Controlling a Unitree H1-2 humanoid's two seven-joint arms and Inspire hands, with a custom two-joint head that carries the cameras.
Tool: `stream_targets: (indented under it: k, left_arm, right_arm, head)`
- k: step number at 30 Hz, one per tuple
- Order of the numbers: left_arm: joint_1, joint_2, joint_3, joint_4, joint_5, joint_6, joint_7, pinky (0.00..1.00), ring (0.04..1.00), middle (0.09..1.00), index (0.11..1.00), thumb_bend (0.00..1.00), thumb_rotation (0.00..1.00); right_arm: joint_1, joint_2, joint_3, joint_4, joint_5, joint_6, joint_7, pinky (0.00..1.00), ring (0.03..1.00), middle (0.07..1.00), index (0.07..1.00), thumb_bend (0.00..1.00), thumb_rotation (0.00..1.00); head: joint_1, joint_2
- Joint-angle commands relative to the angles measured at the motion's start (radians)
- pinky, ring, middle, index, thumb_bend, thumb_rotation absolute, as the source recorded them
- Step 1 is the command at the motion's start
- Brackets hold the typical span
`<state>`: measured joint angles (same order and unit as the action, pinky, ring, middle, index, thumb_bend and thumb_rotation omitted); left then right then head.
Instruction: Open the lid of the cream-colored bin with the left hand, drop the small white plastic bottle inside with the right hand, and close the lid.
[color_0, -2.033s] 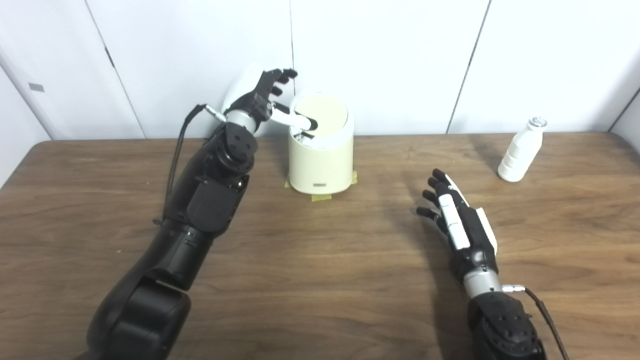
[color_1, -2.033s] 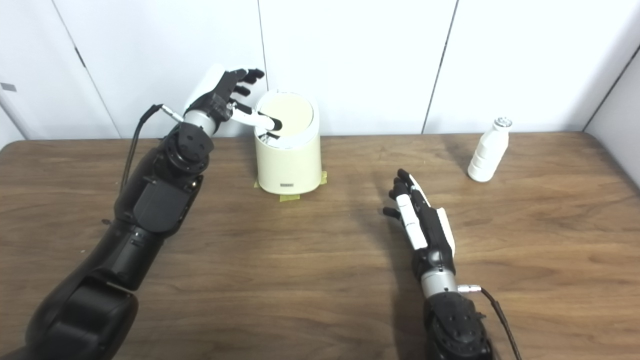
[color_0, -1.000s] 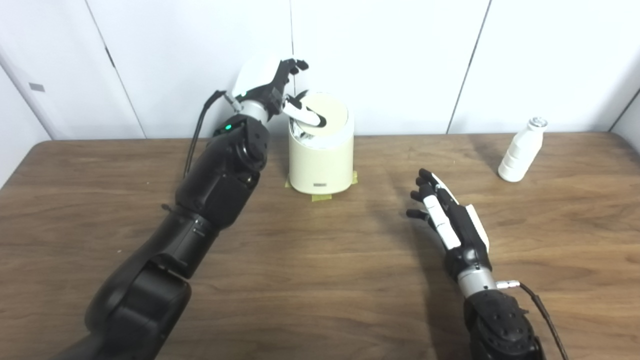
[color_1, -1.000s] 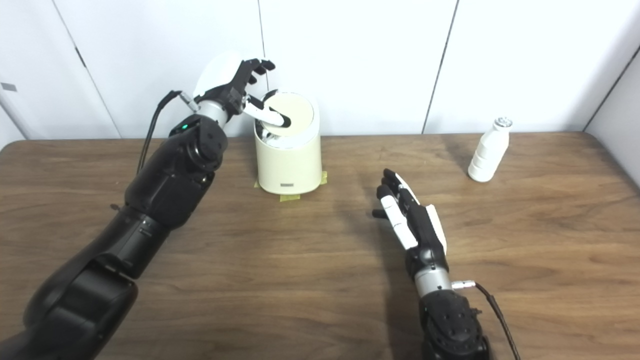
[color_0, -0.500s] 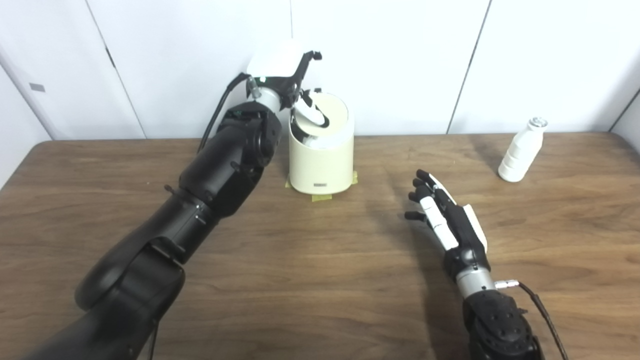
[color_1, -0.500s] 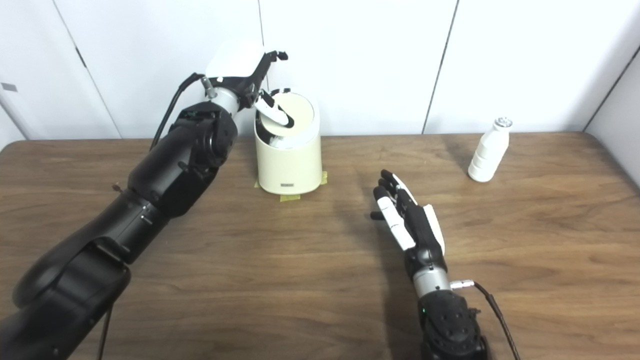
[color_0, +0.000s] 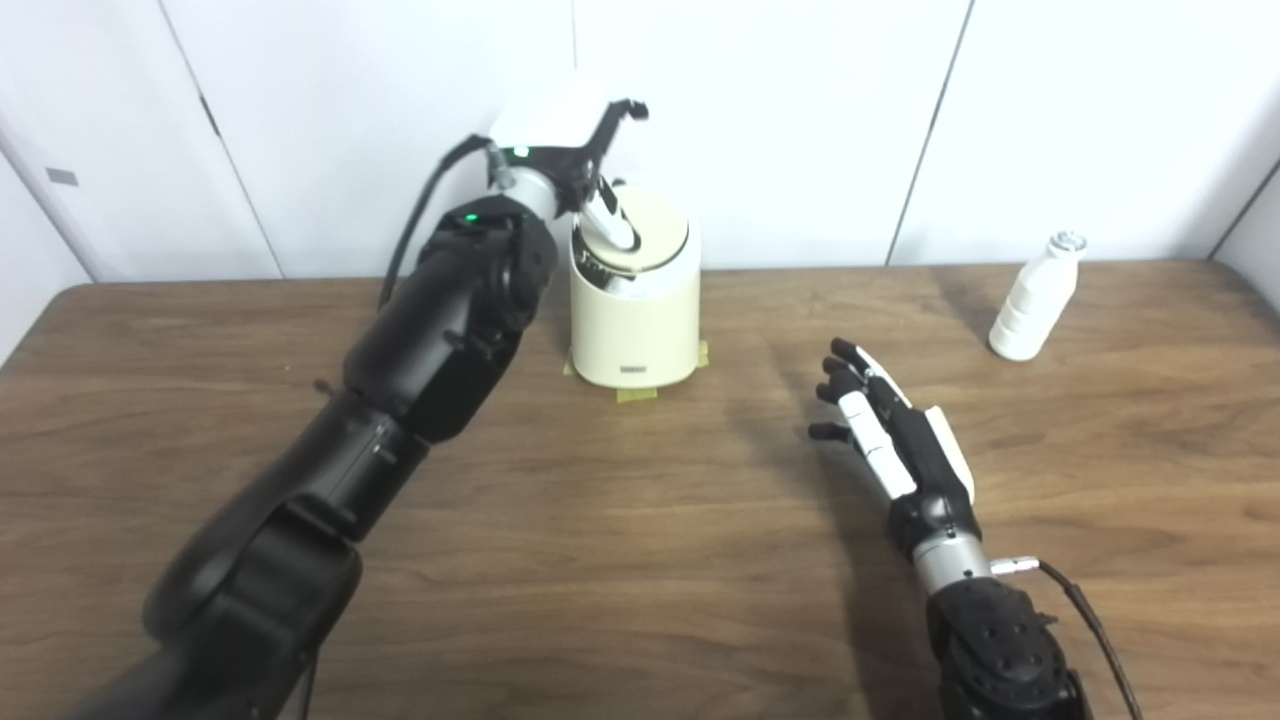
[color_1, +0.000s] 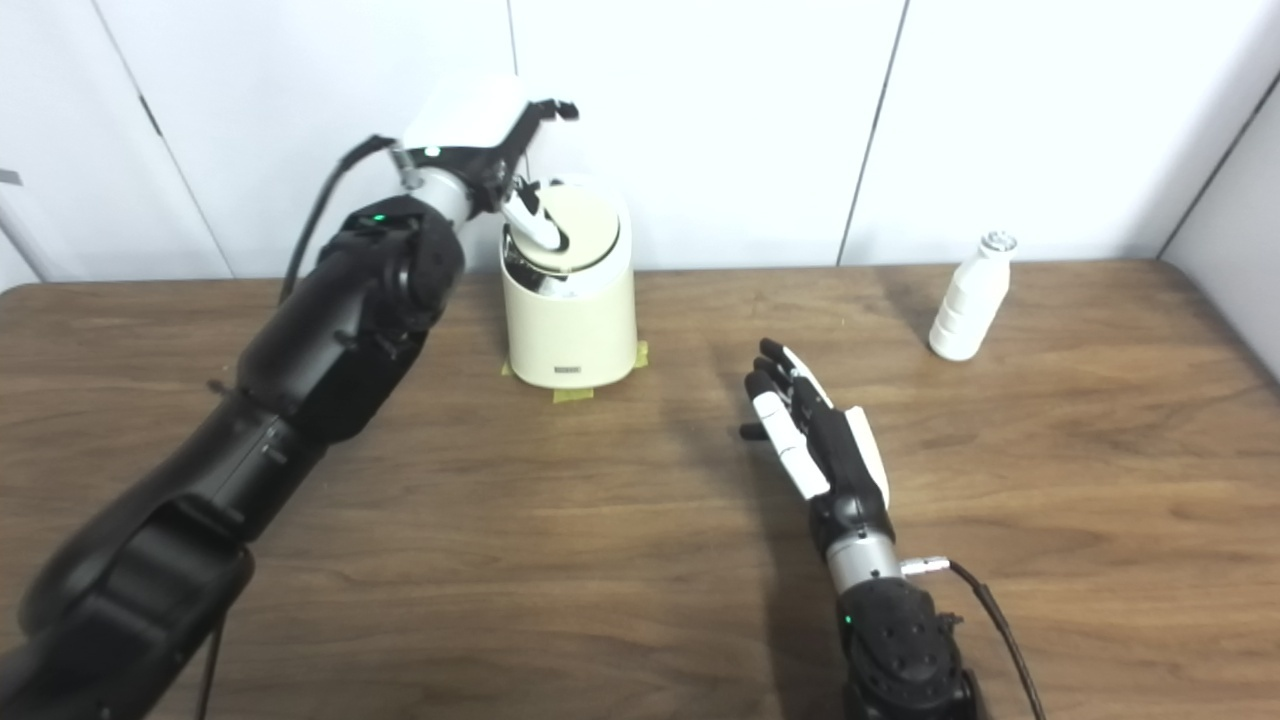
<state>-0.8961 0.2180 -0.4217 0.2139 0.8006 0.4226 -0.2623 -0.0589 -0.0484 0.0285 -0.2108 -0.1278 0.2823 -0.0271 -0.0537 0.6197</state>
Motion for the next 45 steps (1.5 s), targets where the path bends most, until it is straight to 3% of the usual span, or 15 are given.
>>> stream_targets:
  k: [1,3,8,13,16,20,26,30,34,38,45]
  left_arm:
    - [-0.043,0.012,0.046,-0.083,-0.018,0.027,-0.015,0.61,0.744,0.827,0.852,0.92,0.00]
    - [-0.027,0.017,0.075,-0.148,-0.032,0.038,-0.033,0.57,0.728,0.812,0.863,0.91,0.01]
    - [0.016,0.005,0.131,-0.262,-0.024,0.045,-0.038,0.62,0.772,0.803,0.849,0.83,0.13]
    - [0.088,-0.029,0.186,-0.361,-0.004,0.045,-0.005,0.62,0.766,0.810,0.821,0.68,0.24]
    - [0.141,-0.052,0.238,-0.396,-0.053,0.037,0.033,0.62,0.771,0.814,0.819,0.61,0.28]
    - [0.247,-0.107,0.354,-0.474,-0.162,0.044,0.058,0.64,0.767,0.809,0.830,0.50,0.31]
    - [0.370,-0.175,0.458,-0.535,-0.242,0.047,0.055,0.67,0.770,0.808,0.828,0.39,0.33]
    - [0.459,-0.196,0.498,-0.556,-0.360,0.027,0.065,0.71,0.797,0.826,0.845,0.41,0.39]
    - [0.568,-0.200,0.532,-0.562,-0.512,-0.025,0.073,0.79,0.833,0.871,0.879,0.42,0.55]
    - [0.644,-0.191,0.526,-0.571,-0.577,-0.038,0.085,0.82,0.868,0.896,0.911,0.45,0.73]
    - [0.711,-0.188,0.511,-0.563,-0.651,-0.044,0.110,0.89,0.904,0.929,0.936,0.43,0.81]
  right_arm:
    - [-0.031,0.000,-0.004,-0.032,0.000,-0.017,0.002,0.67,0.849,0.894,0.903,0.48,0.85]
    - [-0.031,0.001,-0.007,-0.029,0.007,-0.019,0.002,0.68,0.850,0.894,0.903,0.47,0.83]
    - [-0.031,0.000,-0.016,-0.028,0.031,-0.019,0.008,0.69,0.859,0.902,0.904,0.46,0.85]
    - [-0.028,-0.002,-0.022,-0.034,0.054,-0.018,0.017,0.72,0.873,0.919,0.910,0.45,0.85]
    - [-0.027,0.000,-0.028,-0.037,0.064,-0.018,0.017,0.73,0.873,0.919,0.908,0.45,0.85]
    - [-0.026,-0.004,-0.035,-0.043,0.073,-0.012,0.020,0.73,0.877,0.922,0.911,0.46,0.85]
    - [-0.024,-0.004,-0.045,-0.052,0.076,-0.002,0.016,0.71,0.870,0.921,0.907,0.44,0.74]
    - [-0.024,0.003,-0.058,-0.052,0.079,-0.007,0.005,0.70,0.844,0.903,0.899,0.46,0.63]
    - [-0.027,0.000,-0.071,-0.051,0.088,-0.018,0.004,0.69,0.826,0.893,0.898,0.46,0.55]
    - [-0.029,-0.006,-0.086,-0.060,0.113,-0.026,0.010,0.69,0.838,0.903,0.908,0.46,0.52]
    - [-0.027,-0.020,-0.095,-0.087,0.100,-0.040,0.000,0.70,0.837,0.899,0.904,0.50,0.48]
  head:
    - [-0.001,0.001]
    - [-0.002,0.002]
    - [-0.002,0.000]
    - [-0.002,0.000]
    - [-0.006,0.002]
    - [0.001,0.004]
    - [0.003,0.007]
    - [0.002,0.007]
    - [0.008,0.009]
    - [0.017,0.010]
    - [0.014,0.015]
